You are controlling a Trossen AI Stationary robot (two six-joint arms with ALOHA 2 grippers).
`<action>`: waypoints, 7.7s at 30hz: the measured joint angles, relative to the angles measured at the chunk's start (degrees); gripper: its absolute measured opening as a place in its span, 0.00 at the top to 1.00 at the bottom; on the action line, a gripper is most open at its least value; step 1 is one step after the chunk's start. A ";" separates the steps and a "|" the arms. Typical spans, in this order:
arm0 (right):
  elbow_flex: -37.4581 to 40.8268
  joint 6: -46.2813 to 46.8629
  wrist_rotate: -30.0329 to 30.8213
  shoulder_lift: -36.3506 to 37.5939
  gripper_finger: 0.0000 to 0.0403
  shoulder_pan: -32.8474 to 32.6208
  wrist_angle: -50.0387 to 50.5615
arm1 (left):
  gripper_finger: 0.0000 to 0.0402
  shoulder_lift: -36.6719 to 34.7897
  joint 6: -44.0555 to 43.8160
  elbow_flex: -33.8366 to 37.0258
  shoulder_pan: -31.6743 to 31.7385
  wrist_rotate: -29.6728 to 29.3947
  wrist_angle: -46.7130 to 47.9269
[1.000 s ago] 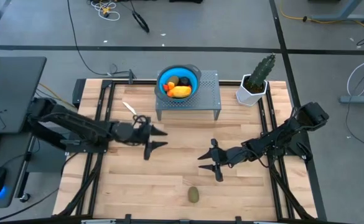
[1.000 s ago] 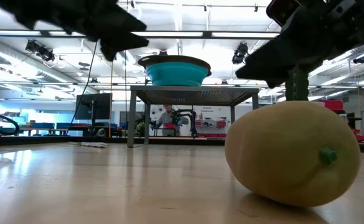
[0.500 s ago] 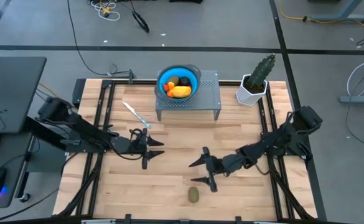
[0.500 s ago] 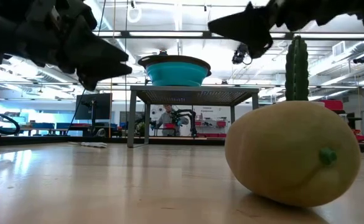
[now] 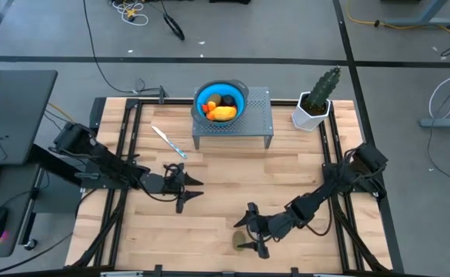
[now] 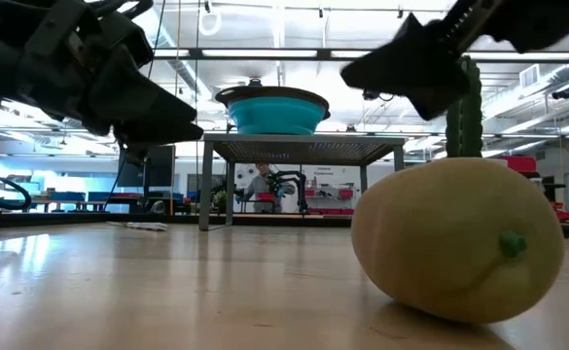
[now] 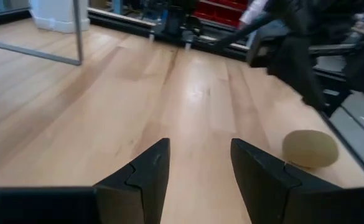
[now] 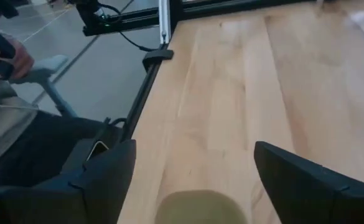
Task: Pick & Place Fruit
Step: Put the green kiwi into the blue strainer bowl, then put the blue knife on the shelf
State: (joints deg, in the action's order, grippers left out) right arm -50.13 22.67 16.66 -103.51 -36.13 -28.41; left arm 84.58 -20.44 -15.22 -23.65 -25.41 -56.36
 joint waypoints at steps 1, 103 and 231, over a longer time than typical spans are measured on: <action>0.00 1.02 0.53 -0.39 0.15 -0.35 -0.11 | 0.56 0.00 0.00 0.00 -0.23 0.29 -0.13; -8.33 -4.95 14.10 -13.20 0.03 -6.11 11.84 | 0.56 -0.09 -1.84 -0.02 -2.10 1.03 1.64; 8.86 -3.14 2.85 10.14 0.04 15.13 1.97 | 0.56 -40.87 -11.87 -7.22 7.88 -4.64 68.98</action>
State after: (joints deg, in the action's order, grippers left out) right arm -41.27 19.52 19.51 -93.37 -21.00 -26.44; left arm 43.71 -32.30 -22.44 -15.77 -30.05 12.62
